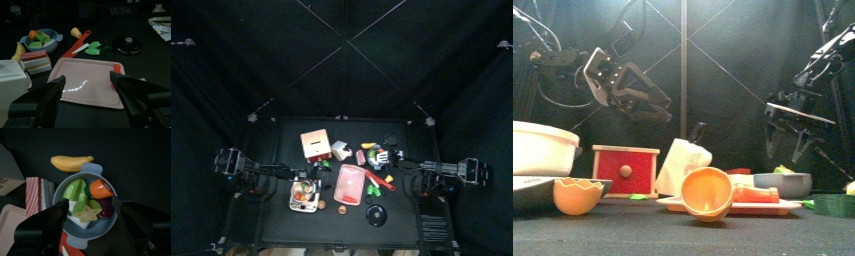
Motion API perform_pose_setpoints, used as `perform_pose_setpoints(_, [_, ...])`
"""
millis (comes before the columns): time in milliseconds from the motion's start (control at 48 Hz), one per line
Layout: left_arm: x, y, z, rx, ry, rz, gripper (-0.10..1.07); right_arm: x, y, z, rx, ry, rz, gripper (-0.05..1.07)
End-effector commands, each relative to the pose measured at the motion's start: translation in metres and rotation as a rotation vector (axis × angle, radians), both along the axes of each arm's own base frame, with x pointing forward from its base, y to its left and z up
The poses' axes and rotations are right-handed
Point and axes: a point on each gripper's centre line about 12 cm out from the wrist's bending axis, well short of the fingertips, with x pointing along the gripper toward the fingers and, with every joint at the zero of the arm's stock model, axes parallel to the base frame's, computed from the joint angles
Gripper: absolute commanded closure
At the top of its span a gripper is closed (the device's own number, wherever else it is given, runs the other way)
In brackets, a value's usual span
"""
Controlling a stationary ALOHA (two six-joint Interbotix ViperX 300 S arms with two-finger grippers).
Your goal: Grab ketchup
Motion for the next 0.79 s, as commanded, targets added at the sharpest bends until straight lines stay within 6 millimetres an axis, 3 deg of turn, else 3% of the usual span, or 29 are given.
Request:
perform_pose_setpoints(0, [0.002, 0.0, 0.004, 0.001, -0.012, 0.0, -0.04, 0.002, -0.001, 0.009, -0.007, 0.0, 0.007, 0.04])
perform_pose_setpoints(375, [0.002, 0.0, 0.004, 0.0, -0.008, 0.0, -0.05, 0.001, 0.003, 0.008, 0.001, 0.013, 0.03, 0.04])
perform_pose_setpoints(771, [-0.001, -0.004, 0.001, -0.002, 0.005, -0.011, -0.05, 0.017, 0.063, 0.018, 0.052, -0.06, 0.235, 0.04])
